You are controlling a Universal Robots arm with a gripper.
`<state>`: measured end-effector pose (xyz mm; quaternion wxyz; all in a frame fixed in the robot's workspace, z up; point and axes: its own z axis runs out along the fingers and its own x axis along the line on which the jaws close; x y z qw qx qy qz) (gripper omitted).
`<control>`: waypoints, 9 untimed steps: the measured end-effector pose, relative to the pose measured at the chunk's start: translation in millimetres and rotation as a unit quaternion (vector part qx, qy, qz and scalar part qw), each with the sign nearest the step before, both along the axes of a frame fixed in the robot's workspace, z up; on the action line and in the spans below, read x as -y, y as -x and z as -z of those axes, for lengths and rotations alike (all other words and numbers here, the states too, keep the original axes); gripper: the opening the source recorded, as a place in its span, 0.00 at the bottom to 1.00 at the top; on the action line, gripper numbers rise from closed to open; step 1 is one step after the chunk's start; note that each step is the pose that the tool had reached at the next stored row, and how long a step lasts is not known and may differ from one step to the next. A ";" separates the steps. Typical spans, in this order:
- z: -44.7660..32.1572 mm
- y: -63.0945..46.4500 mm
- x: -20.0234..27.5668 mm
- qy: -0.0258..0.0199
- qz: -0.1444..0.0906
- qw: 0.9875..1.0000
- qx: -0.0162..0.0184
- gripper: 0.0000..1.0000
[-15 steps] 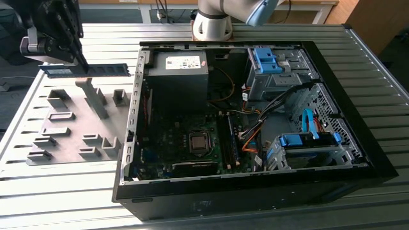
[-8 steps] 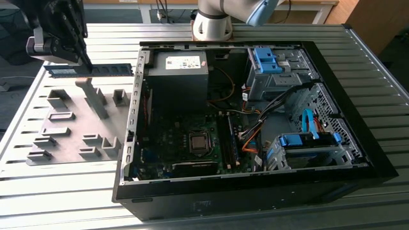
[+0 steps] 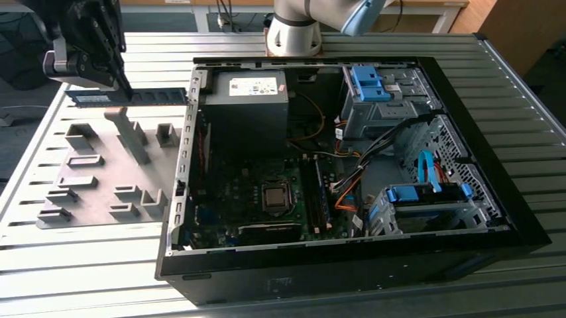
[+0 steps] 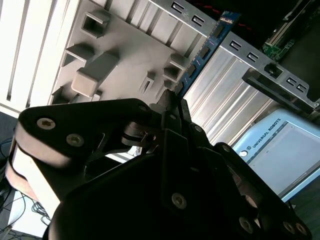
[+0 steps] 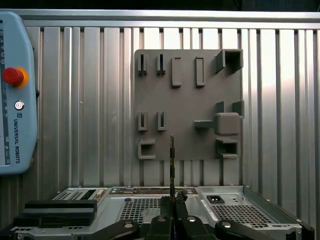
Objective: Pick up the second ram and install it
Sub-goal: 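Pick up the second ram and move it above second insertion slot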
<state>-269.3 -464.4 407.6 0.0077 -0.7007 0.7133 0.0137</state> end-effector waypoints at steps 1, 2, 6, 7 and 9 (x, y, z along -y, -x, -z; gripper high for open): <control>0.0 -0.3 0.0 0.000 0.000 1.000 0.000 0.14; 0.0 -0.6 0.0 0.000 0.000 1.000 0.000 0.14; 0.0 -1.3 0.0 0.000 0.000 1.000 0.000 0.14; 0.0 -1.3 0.0 0.000 0.000 1.000 0.000 0.14; -0.1 -1.4 0.0 0.000 0.000 1.000 0.000 0.14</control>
